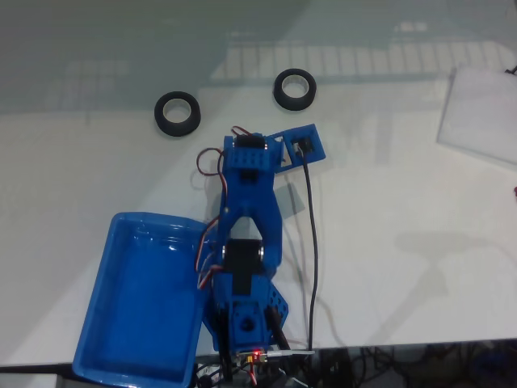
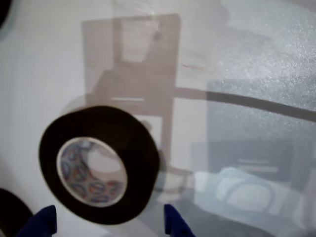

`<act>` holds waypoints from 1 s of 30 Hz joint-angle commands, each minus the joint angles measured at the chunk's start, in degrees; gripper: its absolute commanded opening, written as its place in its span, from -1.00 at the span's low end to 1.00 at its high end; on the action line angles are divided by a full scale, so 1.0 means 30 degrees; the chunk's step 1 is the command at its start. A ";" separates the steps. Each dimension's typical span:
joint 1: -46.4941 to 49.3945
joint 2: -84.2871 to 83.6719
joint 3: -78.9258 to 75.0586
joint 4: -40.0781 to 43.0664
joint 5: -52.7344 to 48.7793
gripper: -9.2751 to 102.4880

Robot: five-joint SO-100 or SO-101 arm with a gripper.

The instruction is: Grasp all tape and put them in the bin.

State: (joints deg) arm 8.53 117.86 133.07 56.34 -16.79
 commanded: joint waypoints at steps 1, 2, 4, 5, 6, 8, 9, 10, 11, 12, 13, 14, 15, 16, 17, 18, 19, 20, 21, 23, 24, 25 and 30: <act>-0.0293 -0.1084 -0.1260 0.0059 -0.0146 -0.31; -0.0352 -0.1377 -0.1377 0.0059 -0.0146 -0.31; -0.0410 -0.1963 -0.1611 0.0059 -0.0176 -0.32; -0.0439 -0.2197 -0.1787 0.0088 -0.0234 -0.32; -0.0439 -0.2432 -0.1934 0.0176 -0.0322 -0.33; -0.0439 -0.3018 -0.2285 0.0234 -0.0469 -0.33; -0.0439 -0.3340 -0.2520 0.0234 -0.0498 -0.34; -0.0410 -0.3633 -0.2754 0.0234 -0.0498 -0.34; -0.0410 -0.3955 -0.2930 0.0234 -0.0557 -0.34; -0.0381 -0.4248 -0.3135 0.0234 -0.0586 -0.35; -0.0381 -0.4512 -0.3340 0.0234 -0.0615 -0.35; -0.0352 -0.4717 -0.3486 0.0234 -0.0674 -0.36; -0.0352 -0.4893 -0.3633 0.0234 -0.0674 -0.37; -0.0352 -0.5068 -0.3691 0.0234 -0.0703 -0.37; -0.0352 -0.5186 -0.3721 0.0146 -0.0732 -0.37; -0.0381 -0.5273 -0.3721 0.0117 -0.0762 -0.38; -0.0439 -0.5361 -0.3721 0.0117 -0.0820 -0.39; -0.0469 -0.5449 -0.3721 0.0117 -0.0908 -0.43; -0.0469 -0.5537 -0.3721 0.0088 -0.0938 -0.45; -0.0498 -0.5771 -0.3721 -0.0029 -0.0996 -0.53; -0.0498 -0.5889 -0.3721 -0.0146 -0.1055 -0.61; -0.0498 -0.6035 -0.3721 -0.0234 -0.1201 -0.71; -0.0469 -0.5977 -0.3721 -0.0557 -0.1260 -0.83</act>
State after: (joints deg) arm 7.12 99.40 124.28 55.63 -20.30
